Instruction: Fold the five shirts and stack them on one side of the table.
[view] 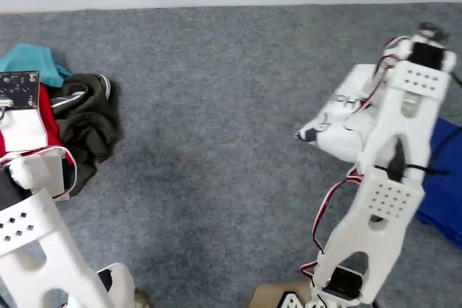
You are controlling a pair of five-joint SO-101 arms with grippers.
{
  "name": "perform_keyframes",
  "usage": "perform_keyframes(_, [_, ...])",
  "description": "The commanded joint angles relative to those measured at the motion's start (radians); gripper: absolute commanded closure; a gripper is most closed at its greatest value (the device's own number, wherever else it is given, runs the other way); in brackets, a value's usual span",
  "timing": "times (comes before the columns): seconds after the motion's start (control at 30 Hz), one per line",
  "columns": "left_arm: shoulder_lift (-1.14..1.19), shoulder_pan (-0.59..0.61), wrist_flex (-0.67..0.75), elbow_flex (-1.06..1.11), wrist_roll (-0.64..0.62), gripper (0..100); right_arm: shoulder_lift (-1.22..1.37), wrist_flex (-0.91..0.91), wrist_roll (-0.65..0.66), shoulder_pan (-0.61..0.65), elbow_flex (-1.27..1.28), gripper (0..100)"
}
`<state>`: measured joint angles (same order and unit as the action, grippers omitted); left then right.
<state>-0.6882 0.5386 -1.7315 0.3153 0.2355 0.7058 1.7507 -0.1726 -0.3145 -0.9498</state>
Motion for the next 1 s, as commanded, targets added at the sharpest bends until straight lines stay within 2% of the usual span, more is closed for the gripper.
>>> perform_keyframes(0.0, [-0.02,-0.003,-0.006,-0.004,0.0,99,-0.188,0.047,0.114,-0.059,0.08,99.0])
perform_keyframes(0.13, [-0.02,-0.003,-0.006,-0.005,0.0,99,-0.295,0.045,0.261,-0.13,0.15,98.9])
perform_keyframes(0.43, [-0.02,-0.003,-0.008,-0.005,0.0,99,-0.311,0.044,0.276,-0.309,0.155,98.8])
perform_keyframes(0.77, [-0.017,-0.005,-0.006,-0.005,0.005,99,-0.186,0.041,0.377,-0.407,0.15,98.8])
perform_keyframes(0.97, [-0.015,-0.005,-0.006,-0.002,0.005,99,-0.122,-0.031,0.416,-0.449,0.149,98.8])
